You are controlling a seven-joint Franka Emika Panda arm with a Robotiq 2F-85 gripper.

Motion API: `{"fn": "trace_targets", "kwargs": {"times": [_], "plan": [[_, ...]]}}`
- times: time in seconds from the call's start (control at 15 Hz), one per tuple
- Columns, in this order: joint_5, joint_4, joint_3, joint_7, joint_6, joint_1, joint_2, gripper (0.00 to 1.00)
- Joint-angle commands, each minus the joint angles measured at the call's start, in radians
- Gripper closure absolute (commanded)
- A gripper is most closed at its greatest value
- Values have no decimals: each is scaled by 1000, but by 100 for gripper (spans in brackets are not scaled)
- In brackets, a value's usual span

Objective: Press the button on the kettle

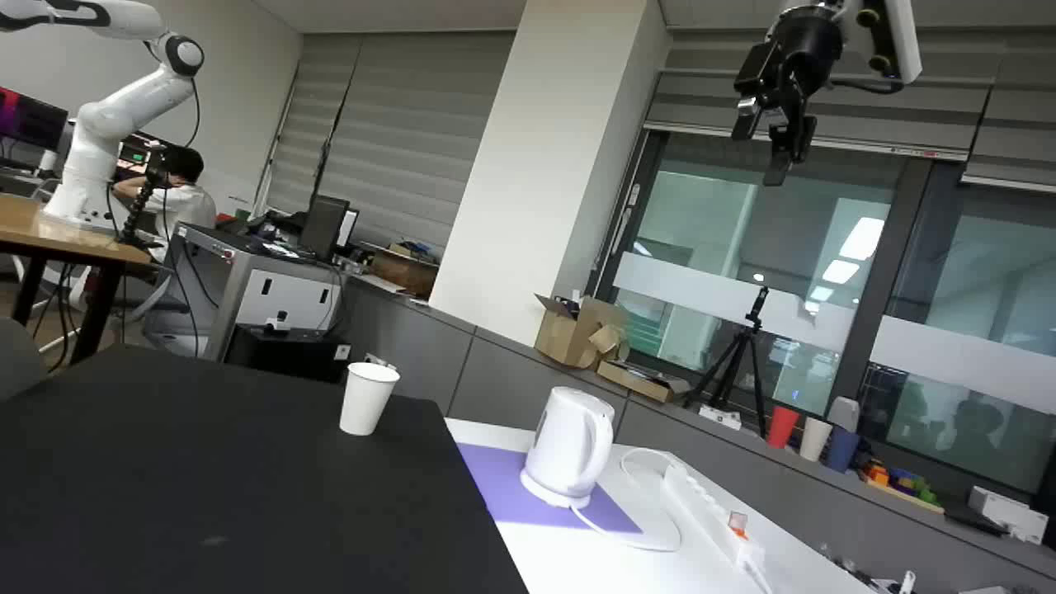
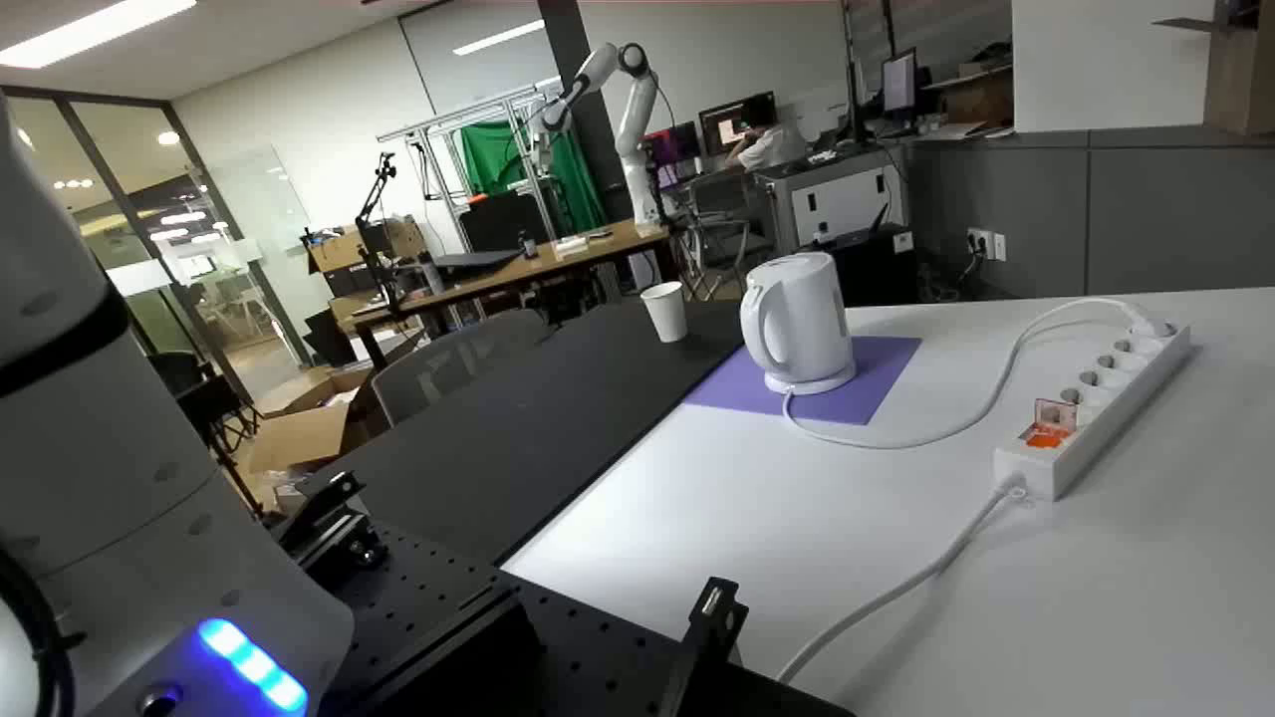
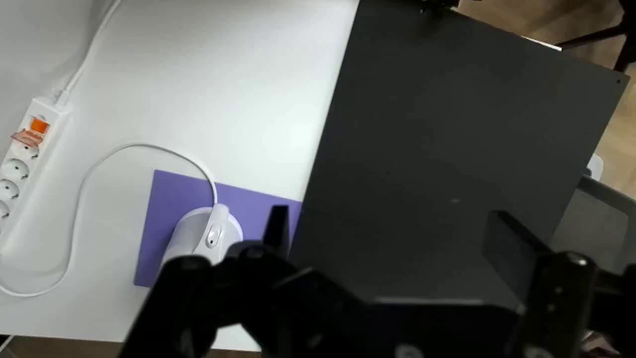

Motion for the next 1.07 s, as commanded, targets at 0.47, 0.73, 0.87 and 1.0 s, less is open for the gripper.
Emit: {"fn": "trace_targets", "kwargs": {"times": [0.47,0.73,0.87,1.0], "plan": [[5,-10,12,-8,2,-14,2,0],[4,-10,14,-8,2,-16,2,0],[10,-32,0,-36,55,-22,15,0],[12,-52,-15,-51,118,-34,40,26]]}}
